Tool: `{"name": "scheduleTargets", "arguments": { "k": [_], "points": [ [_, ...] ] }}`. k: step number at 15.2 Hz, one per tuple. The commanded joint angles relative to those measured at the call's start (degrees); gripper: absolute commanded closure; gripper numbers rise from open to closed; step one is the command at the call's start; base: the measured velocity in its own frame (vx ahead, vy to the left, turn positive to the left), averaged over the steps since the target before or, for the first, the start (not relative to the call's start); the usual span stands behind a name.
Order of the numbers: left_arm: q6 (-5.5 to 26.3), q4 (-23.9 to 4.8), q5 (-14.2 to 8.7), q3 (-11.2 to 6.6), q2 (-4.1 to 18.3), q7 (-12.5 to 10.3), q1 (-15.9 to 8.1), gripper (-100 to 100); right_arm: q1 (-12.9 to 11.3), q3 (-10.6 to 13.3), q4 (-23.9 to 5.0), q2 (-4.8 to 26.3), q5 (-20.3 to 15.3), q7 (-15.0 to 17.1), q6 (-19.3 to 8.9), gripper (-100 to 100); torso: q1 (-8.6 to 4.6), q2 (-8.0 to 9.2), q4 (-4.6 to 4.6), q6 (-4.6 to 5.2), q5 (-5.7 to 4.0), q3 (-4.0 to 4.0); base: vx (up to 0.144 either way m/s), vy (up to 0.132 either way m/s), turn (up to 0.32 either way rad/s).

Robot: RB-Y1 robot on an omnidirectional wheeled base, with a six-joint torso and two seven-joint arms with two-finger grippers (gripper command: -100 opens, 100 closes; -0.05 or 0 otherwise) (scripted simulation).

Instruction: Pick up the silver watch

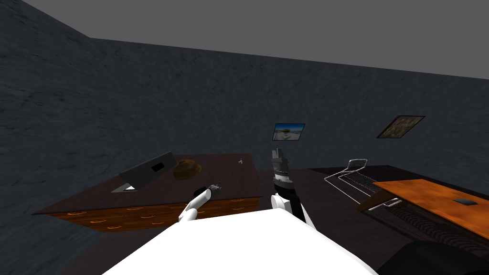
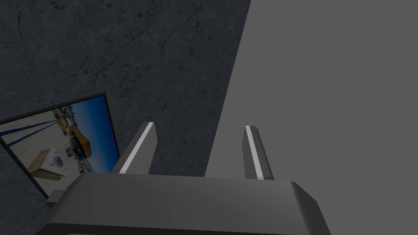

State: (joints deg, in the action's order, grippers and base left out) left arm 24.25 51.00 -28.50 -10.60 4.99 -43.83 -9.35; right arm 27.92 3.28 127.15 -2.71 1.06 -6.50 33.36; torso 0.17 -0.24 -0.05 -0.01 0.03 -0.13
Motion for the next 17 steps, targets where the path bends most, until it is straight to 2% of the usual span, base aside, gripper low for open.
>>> {"name": "scheduleTargets", "arguments": {
  "k": [1, 2, 3, 4, 8, 9, 12, 13, 14, 16, 17],
  "points": [
    [-1.9, -1.7, -0.1, 0.16, -0.8, 0.8, -0.2, -100, 0.0, 0.0, 0.0, 0.0, 0.0, 0.0, 0.0, 0, 0.00, 0.00, 0.00, 0.00, 0.00, 0.00, 0.060, 0.043, 0.013],
    [-2.4, -2.2, -0.1, 0.19, -1.0, 1.0, -0.3, -100, 0.0, 0.0, 0.0, 0.0, 0.0, 0.0, 0.0, 0, 0.00, -0.01, -0.01, 0.00, 0.00, -0.01, 0.063, 0.043, 0.014],
    [-1.5, -1.4, 0.0, 0.11, -0.7, 0.6, -0.2, -100, 0.0, 0.0, 0.0, 0.0, 0.0, 0.0, 0.0, 0, 0.00, -0.02, -0.01, 0.00, 0.00, -0.02, 0.026, 0.023, -0.027],
    [-1.8, -1.5, 0.0, 0.11, -0.8, 0.7, -0.2, 100, 0.0, 0.0, 0.0, 0.0, 0.0, 0.0, 0.0, 0, -0.04, 0.05, 0.00, 0.00, -0.01, 0.02, 0.000, 0.008, -0.021],
    [-1.9, -1.4, 0.0, -0.01, -0.5, 0.7, -0.3, 100, 0.0, 0.0, 0.0, 0.0, 0.0, 0.0, 0.0, 0, -0.18, 0.10, -0.09, 0.17, 0.15, 0.00, -0.001, 0.002, 0.003],
    [0.0, 0.3, -0.2, 0.05, 0.2, 0.1, 0.2, 100, 0.0, 0.0, 0.0, 0.0, 0.0, 0.0, 0.0, 0, -0.19, 0.06, -0.10, 0.17, 0.15, -0.03, -0.034, -0.032, -0.008],
    [2.0, 2.3, -0.2, -0.07, 1.1, -0.7, 0.6, 100, 0.0, 0.0, 0.0, 0.0, 0.0, 0.0, 0.0, 0, -0.41, 0.19, -0.07, 0.18, 0.11, 0.04, -0.057, -0.059, -0.008],
    [0.8, 1.2, -0.2, -0.02, 0.6, -0.2, 0.4, 100, 0.0, 0.0, 0.0, 0.0, 0.0, 0.0, 0.0, 0, -0.43, 0.23, -0.07, 0.18, 0.10, 0.06, -0.041, -0.034, -0.001],
    [0.5, 0.7, 1.0, -1.29, 1.0, -0.7, 0.2, -100, 0.0, 0.0, 0.0, 0.0, 0.0, 0.0, 0.0, 0, -0.38, 0.20, -0.07, 0.18, 0.11, 0.05, -0.103, -0.114, 0.026],
    [0.1, 0.2, 1.9, -2.28, 1.3, -1.0, -0.1, -100, 0.0, 0.0, 0.0, 0.0, 0.0, 0.0, 0.0, 0, -0.82, 0.49, -0.03, 0.18, 0.04, 0.20, -0.159, -0.187, 0.056],
    [-0.1, -0.3, 2.7, -3.36, 1.7, -1.4, -0.4, -100, 0.0, 0.0, 0.0, 0.0, 0.0, 0.0, 0.0, 0, -0.89, 0.57, 0.00, 0.18, 0.01, 0.25, -0.171, -0.185, 0.020]
  ]
}}
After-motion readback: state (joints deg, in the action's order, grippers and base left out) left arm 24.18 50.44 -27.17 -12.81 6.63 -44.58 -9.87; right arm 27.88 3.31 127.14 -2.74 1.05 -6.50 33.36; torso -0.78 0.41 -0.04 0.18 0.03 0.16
